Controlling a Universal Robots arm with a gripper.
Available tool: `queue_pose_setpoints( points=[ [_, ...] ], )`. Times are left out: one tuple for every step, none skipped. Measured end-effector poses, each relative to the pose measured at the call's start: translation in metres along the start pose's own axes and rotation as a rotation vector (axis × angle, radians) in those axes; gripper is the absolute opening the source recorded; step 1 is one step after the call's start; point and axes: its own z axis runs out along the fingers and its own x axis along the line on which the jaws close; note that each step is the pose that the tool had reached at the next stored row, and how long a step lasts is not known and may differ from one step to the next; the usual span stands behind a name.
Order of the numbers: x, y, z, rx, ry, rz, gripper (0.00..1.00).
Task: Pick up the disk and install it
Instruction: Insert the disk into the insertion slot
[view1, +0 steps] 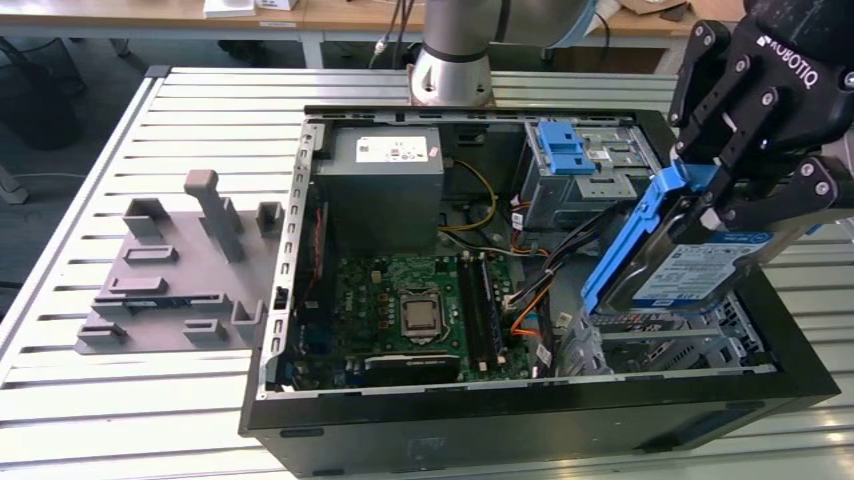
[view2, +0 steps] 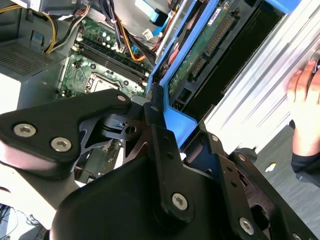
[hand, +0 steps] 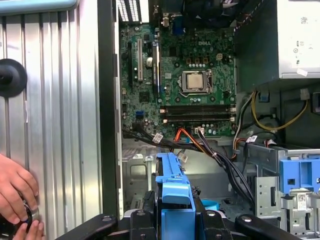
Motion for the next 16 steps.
queue_pose_setpoints(
  points=[
    [0.0000,-0.0011,0.0004,-0.0001,0.0001,-0.002,0.37],
    [-0.0001,-0.0023,0.0009,-0.0001,0.0001,-0.004,0.37],
    [-0.0001,-0.0034,0.0013,-0.0002,0.0001,-0.005,0.37],
    [-0.0002,-0.0042,0.0017,-0.0002,0.0002,-0.005,0.37],
    [-0.0002,-0.0046,0.0021,-0.0002,0.0002,-0.005,0.37],
    [-0.0002,-0.0048,0.0024,-0.0002,0.0001,-0.005,0.37],
    [-0.0001,-0.0052,0.0027,-0.0002,0.0002,-0.005,0.37],
    [-0.0002,-0.0054,0.0029,-0.0002,0.0002,-0.005,0.37],
    [-0.0001,-0.0055,0.0030,-0.0002,0.0003,-0.005,0.37],
    [-0.0002,-0.0056,0.0033,-0.0001,0.0002,-0.005,0.37],
    [-0.0002,-0.0060,0.0036,-0.0001,0.0001,-0.005,0.37],
    [-0.0002,-0.0064,0.0040,-0.0002,0.0000,-0.005,0.37],
    [-0.0002,-0.0067,0.0043,-0.0002,0.0000,-0.005,0.37],
    [-0.0002,-0.0070,0.0047,-0.0002,0.0001,-0.005,0.37],
    [-0.0002,-0.0073,0.0052,-0.0001,0.0001,-0.005,0.37],
    [-0.0002,-0.0077,0.0056,-0.0002,0.0001,-0.005,0.37]
  ],
)
